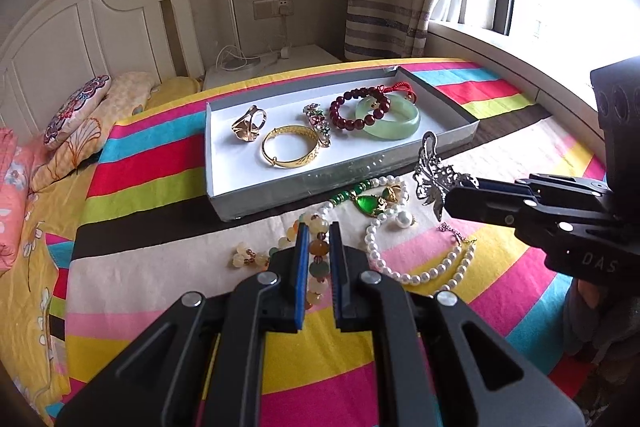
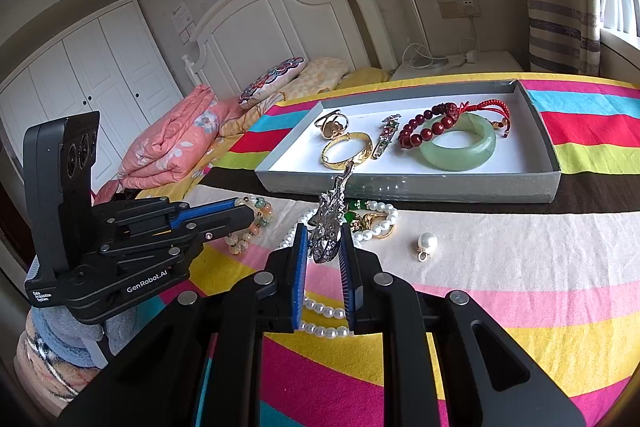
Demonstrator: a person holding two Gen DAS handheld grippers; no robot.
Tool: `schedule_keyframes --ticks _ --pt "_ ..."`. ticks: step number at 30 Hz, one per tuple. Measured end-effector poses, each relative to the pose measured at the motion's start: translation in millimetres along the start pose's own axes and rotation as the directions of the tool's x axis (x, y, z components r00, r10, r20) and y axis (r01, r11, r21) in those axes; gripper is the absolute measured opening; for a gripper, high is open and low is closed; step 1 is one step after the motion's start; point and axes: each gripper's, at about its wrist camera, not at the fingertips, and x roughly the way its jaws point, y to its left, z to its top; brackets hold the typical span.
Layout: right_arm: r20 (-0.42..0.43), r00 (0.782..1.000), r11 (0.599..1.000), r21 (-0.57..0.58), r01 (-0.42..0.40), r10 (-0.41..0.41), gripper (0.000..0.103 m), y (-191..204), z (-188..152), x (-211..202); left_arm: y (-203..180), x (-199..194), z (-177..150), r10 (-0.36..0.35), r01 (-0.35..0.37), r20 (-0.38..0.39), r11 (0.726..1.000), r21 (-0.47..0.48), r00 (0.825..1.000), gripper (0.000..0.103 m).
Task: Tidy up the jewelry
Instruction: 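Grasp the multicolor bead bracelet with the left tool while the right holds the pendant, then lower both held items into the tray and open both tools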
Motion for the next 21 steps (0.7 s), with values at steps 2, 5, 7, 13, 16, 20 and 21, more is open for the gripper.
schedule_keyframes --ticks 2,5,7,13,16,20,21 --pt "0.000 1.000 1.000 0.000 0.001 -0.001 0.016 0.0 -0.2 -0.2 0.0 -1.3 0.8 0.014 -0.014 0.005 1.000 0.000 1.000 0.009" --pt "0.000 1.000 1.000 -0.002 0.000 0.000 0.016 0.4 0.0 -0.2 -0.8 -4.0 2.4 0.021 -0.021 0.012 1.000 -0.002 1.000 0.009" --pt "0.002 1.000 1.000 -0.006 0.003 -0.003 0.016 1.7 0.9 -0.9 -0.9 -7.2 3.0 0.027 -0.027 0.018 1.000 0.002 0.999 0.009" --pt "0.006 1.000 1.000 -0.002 -0.001 0.001 0.016 4.0 5.7 -4.7 1.2 -16.0 8.2 0.045 -0.045 0.039 0.999 0.009 0.998 0.009" --pt "0.011 1.000 1.000 -0.011 0.003 -0.003 0.016 6.8 14.0 -7.1 3.5 -20.1 13.2 0.055 -0.055 0.050 0.998 0.011 0.997 0.009" --pt "0.017 1.000 0.999 -0.031 0.019 -0.018 0.016 9.0 26.8 -9.0 5.0 -27.3 23.0 0.068 -0.069 0.072 0.997 0.019 0.995 0.009" --pt "0.017 1.000 0.999 -0.032 0.018 -0.017 0.016 8.9 30.5 -8.7 5.0 -29.2 26.3 0.070 -0.072 0.079 0.997 0.022 0.994 0.009"
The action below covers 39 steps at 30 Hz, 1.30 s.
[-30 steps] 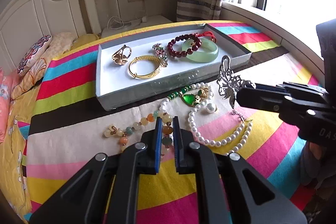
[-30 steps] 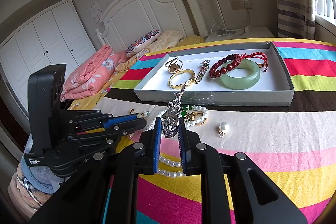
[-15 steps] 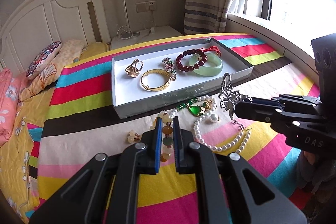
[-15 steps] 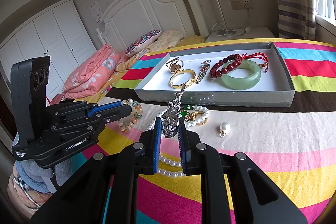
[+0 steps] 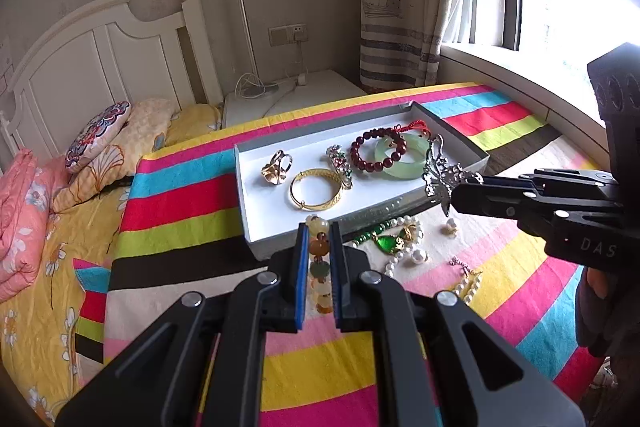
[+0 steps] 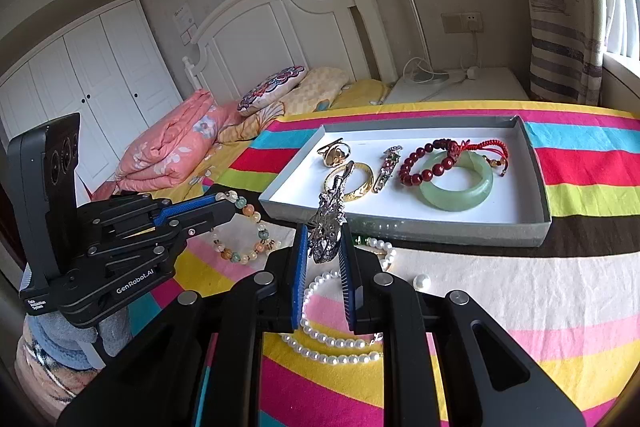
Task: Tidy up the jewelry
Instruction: 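Lower both held items into the tray and open both tools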
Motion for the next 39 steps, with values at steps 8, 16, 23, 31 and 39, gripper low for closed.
schedule_keyframes --ticks 8,16,23,31,39 --pt "-0.015 1.000 1.000 0.004 0.006 -0.006 0.016 -6.3 33.8 19.9 0.7 1.1 41.2 0.026 -0.028 0.043 0.999 0.038 0.999 0.009" --pt "-0.089 0.995 0.999 0.018 0.044 -0.042 0.016 -16.5 62.4 67.0 22.1 38.5 77.4 0.071 -0.071 0.013 0.997 -0.011 0.997 0.009" --pt "-0.167 0.982 0.995 0.022 0.095 -0.090 0.016 -20.5 84.9 116.5 41.4 85.3 81.5 0.088 -0.093 -0.066 0.993 -0.078 0.994 0.009" --pt "-0.234 0.960 0.986 0.022 0.163 -0.153 0.017 -27.2 92.3 165.2 48.9 117.4 67.7 0.131 -0.144 -0.119 0.984 -0.102 0.984 0.014" --pt "-0.202 0.971 0.987 0.073 0.142 -0.125 0.026 -40.7 94.5 155.0 63.6 100.3 58.6 0.171 -0.180 -0.070 0.972 -0.148 0.983 0.072"
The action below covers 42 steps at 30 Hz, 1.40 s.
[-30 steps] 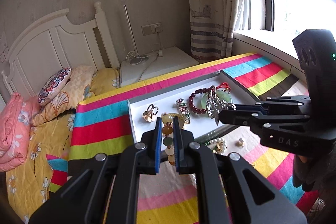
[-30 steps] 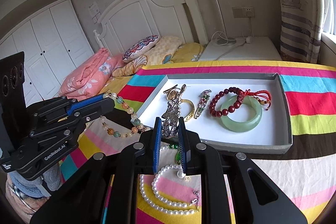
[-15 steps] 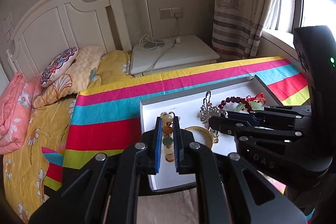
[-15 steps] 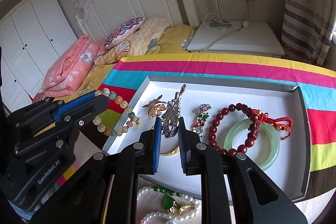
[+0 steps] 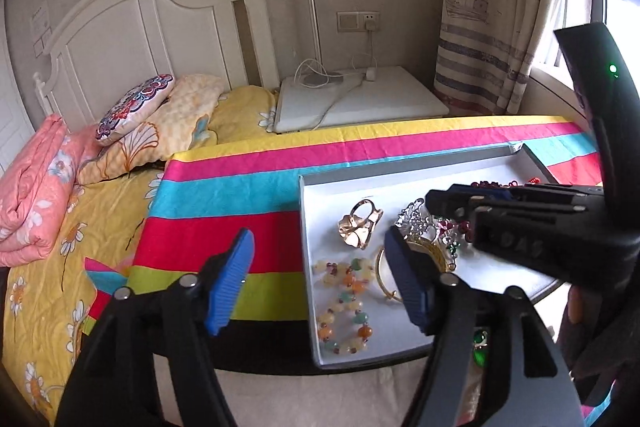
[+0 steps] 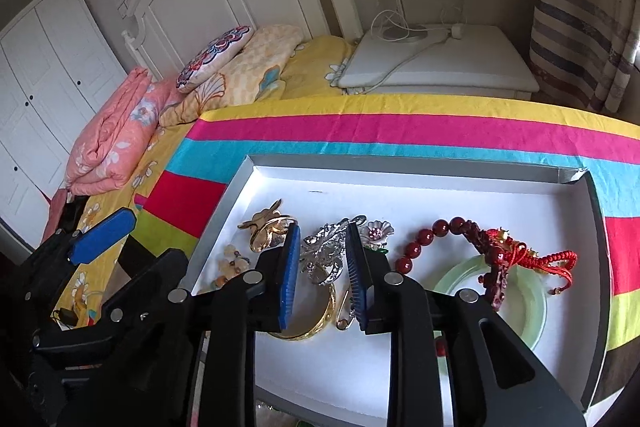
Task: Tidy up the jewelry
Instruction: 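Lower both held items into the tray and open both tools, then withdraw both tools and bring the right tool to the pearl necklace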
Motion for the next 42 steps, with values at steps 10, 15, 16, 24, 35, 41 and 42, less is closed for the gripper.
schedule_keyframes --ticks 10,15,16,24,35,41,42 --pt "0.099 0.990 0.994 0.016 -0.106 0.104 0.040 -15.1 -21.2 -65.6 5.7 -48.9 -40.5 0.032 -0.031 0.031 0.999 -0.015 0.999 0.099" --pt "0.134 0.984 0.993 0.012 -0.118 0.116 0.051 -23.6 -59.1 -105.0 12.2 -69.4 -83.1 0.024 -0.024 -0.008 0.998 -0.061 1.000 0.100" --pt "0.138 0.984 0.993 0.020 -0.118 0.114 0.054 -27.0 -67.8 -111.2 14.0 -72.3 -91.1 0.010 -0.012 -0.016 0.997 -0.080 1.000 0.100" --pt "0.149 0.988 0.998 0.041 -0.051 0.045 0.055 -49.0 -124.5 -137.8 22.7 -88.0 -136.5 -0.043 0.034 -0.053 0.988 -0.150 0.998 0.100" --pt "0.065 0.998 0.982 -0.191 -0.008 0.021 0.055 -0.2 -158.9 -123.8 27.6 -76.6 -146.8 -0.117 0.093 -0.109 0.975 -0.201 0.987 0.100" --pt "0.018 1.000 0.933 -0.361 0.017 -0.011 0.054 39.6 -176.8 -108.4 32.3 -66.5 -148.0 -0.136 0.098 -0.147 0.965 -0.242 0.980 0.100" --pt "0.015 1.000 0.927 -0.376 0.007 -0.002 0.054 42.1 -178.9 -108.9 31.9 -67.1 -148.5 -0.136 0.100 -0.143 0.966 -0.239 0.980 0.100"
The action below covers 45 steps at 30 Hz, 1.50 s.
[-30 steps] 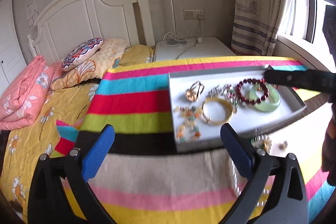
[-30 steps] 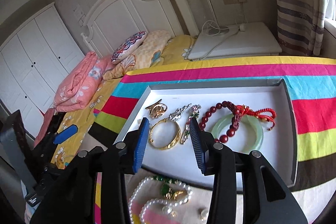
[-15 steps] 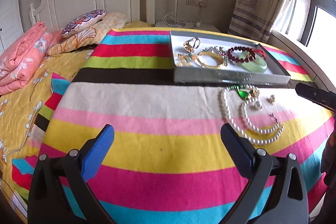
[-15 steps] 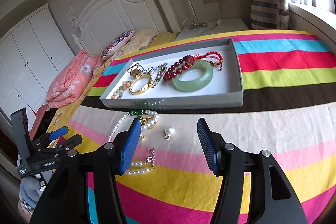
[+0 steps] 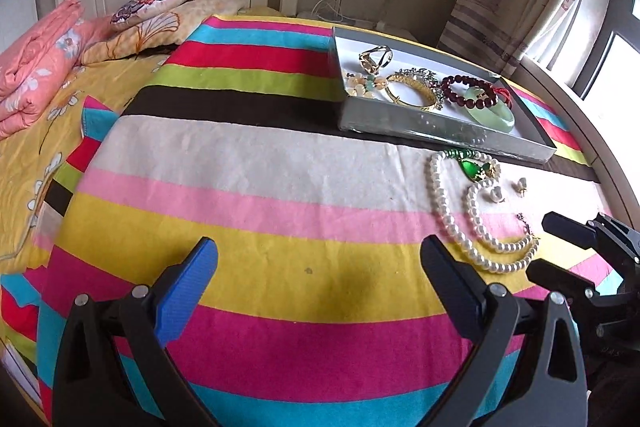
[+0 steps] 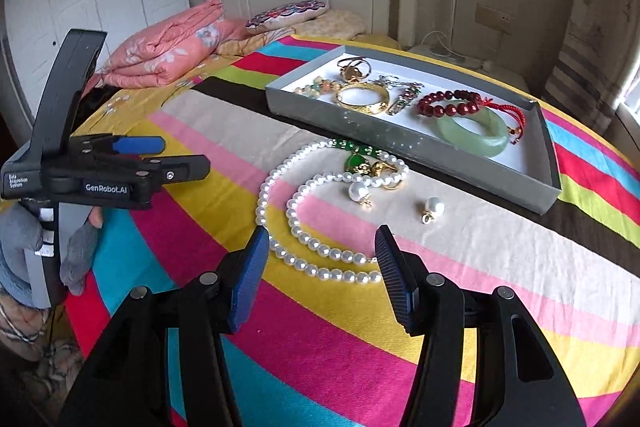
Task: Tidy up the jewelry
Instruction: 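Withdraw both tools and bring the right tool to the pearl necklace, then close the right tool on the pearl necklace strand and lift it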
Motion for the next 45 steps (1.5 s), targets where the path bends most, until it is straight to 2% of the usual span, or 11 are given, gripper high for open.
schedule_keyframes --ticks 13,17,21,26,34,39,42,45 --pt "-0.019 0.998 0.996 -0.068 -0.056 0.055 0.052 12.4 -2.2 -0.3 -0.6 -1.5 -0.3 -0.032 0.032 0.009 0.999 0.001 0.999 0.100" --pt "0.021 0.997 0.996 0.041 -0.078 0.077 0.051 -11.1 -3.5 -8.8 -1.5 -2.0 -0.3 -0.035 0.035 0.015 0.999 0.003 0.999 0.100" --pt "-0.056 0.997 0.991 0.126 0.054 -0.047 0.044 -32.6 -4.3 -1.8 -2.0 -2.4 -0.9 -0.044 0.044 0.018 0.999 0.008 0.999 0.100" --pt "-0.072 0.983 0.974 0.137 0.178 -0.170 0.039 -43.8 4.4 5.8 -2.0 -3.3 -1.1 -0.053 0.052 0.023 0.999 0.009 0.998 0.100" --pt "-0.074 0.975 0.963 0.159 0.217 -0.208 0.038 -54.9 20.1 16.4 -3.2 -4.8 -2.5 -0.062 0.062 0.026 0.998 0.019 0.998 0.100" --pt "-0.048 0.988 0.976 0.153 0.155 -0.149 0.038 -47.8 20.0 12.1 -9.2 -4.4 -3.4 -0.059 0.058 0.021 0.997 0.053 0.998 0.100" --pt "-0.064 0.994 0.992 0.086 0.094 -0.089 0.038 -27.8 20.3 15.2 -6.8 -3.8 -2.6 -0.061 0.060 0.021 0.997 0.043 0.998 0.100" --pt "-0.089 0.996 1.000 0.022 -0.001 0.003 0.038 -5.9 17.5 18.3 -6.4 -4.7 -3.1 -0.059 0.058 0.028 0.998 0.037 0.998 0.100"
